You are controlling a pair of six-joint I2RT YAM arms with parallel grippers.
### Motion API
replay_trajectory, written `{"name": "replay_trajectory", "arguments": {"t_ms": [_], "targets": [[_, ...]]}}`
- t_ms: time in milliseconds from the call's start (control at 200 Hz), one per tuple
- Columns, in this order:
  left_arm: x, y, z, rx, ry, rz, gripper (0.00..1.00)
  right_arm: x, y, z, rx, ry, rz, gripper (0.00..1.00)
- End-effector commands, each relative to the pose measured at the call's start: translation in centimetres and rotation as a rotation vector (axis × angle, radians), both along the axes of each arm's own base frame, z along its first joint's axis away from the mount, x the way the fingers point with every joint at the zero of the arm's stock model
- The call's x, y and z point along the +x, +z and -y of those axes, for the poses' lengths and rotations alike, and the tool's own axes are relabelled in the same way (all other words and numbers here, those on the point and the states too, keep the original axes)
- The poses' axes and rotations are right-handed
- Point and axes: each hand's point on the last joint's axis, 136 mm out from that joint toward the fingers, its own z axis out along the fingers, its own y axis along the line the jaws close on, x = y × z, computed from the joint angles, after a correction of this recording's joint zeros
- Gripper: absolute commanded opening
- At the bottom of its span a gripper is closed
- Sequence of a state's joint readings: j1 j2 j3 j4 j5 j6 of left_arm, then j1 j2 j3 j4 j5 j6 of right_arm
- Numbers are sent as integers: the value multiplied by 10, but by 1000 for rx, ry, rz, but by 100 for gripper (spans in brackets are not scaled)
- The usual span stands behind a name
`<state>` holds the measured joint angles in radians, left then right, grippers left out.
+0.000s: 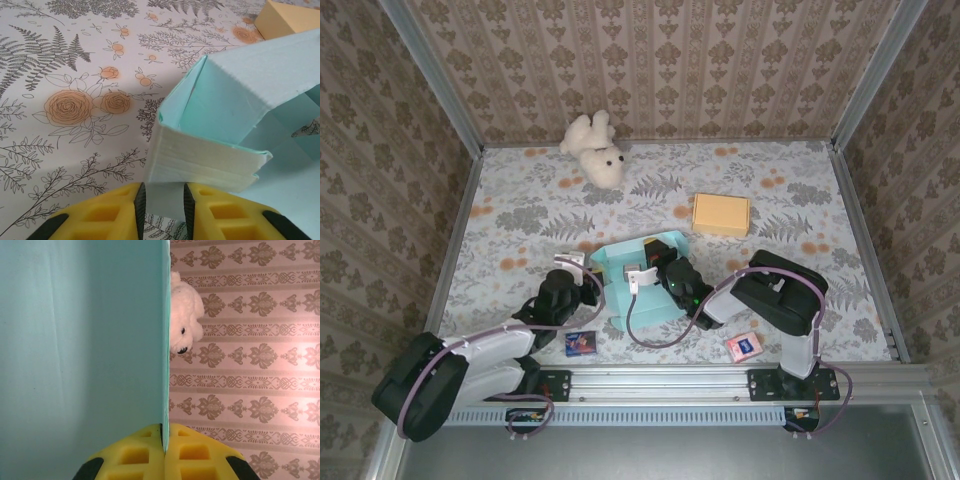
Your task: Fold the paper box
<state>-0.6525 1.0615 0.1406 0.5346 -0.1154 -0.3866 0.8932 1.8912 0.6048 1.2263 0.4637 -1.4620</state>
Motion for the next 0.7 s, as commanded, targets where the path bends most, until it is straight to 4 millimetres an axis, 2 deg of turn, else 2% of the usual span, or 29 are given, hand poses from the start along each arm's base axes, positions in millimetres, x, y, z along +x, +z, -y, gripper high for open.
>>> {"name": "replay_trajectory", "arguments": {"t_ms": [0,240,480,690], "targets": [[11,22,6,-26,-3,67,30,-10,-29,3,-55,22,-93,0],[15,26,9,-40,1,77,30,-11,-28,2,-48,23,-103,0],[6,32,32,-71,-100,102,20,-8,-30,5,-51,13,-111,0],[3,37,44,-69,-138,124,17,-9,-29,6,-45,12,-113,0]]}}
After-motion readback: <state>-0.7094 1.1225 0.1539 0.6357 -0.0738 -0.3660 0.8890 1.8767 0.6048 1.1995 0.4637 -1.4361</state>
